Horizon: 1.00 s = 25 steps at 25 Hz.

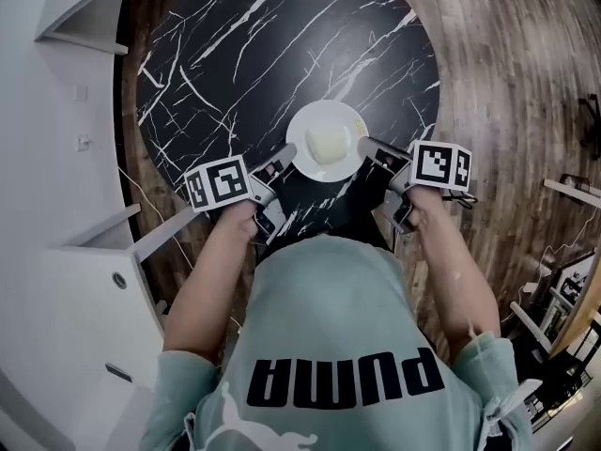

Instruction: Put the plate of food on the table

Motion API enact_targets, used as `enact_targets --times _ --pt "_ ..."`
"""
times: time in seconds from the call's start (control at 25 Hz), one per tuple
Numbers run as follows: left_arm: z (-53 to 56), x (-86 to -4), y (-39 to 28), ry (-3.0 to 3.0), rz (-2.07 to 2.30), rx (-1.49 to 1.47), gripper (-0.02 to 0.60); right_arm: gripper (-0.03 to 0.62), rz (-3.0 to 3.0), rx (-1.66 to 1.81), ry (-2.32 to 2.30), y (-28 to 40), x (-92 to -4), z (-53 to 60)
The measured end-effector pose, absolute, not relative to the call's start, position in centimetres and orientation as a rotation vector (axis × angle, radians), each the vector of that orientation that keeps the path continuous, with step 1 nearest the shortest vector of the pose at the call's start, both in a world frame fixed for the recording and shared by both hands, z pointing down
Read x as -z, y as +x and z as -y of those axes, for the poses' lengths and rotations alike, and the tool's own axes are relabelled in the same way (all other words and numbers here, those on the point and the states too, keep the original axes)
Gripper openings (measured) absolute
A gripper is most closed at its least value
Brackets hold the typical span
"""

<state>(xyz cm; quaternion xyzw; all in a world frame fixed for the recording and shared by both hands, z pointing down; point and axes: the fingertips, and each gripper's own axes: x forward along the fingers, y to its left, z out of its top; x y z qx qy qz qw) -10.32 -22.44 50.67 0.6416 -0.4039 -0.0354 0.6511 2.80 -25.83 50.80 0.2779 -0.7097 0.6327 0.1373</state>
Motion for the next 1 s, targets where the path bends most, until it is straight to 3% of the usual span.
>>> enact_targets --times 1.0 --pt "26.3 -59.9 -10.1 1.466 1.05 -0.136 0.04 0.031 1.985 -1.754 0.838 2.8 -59.9 29.6"
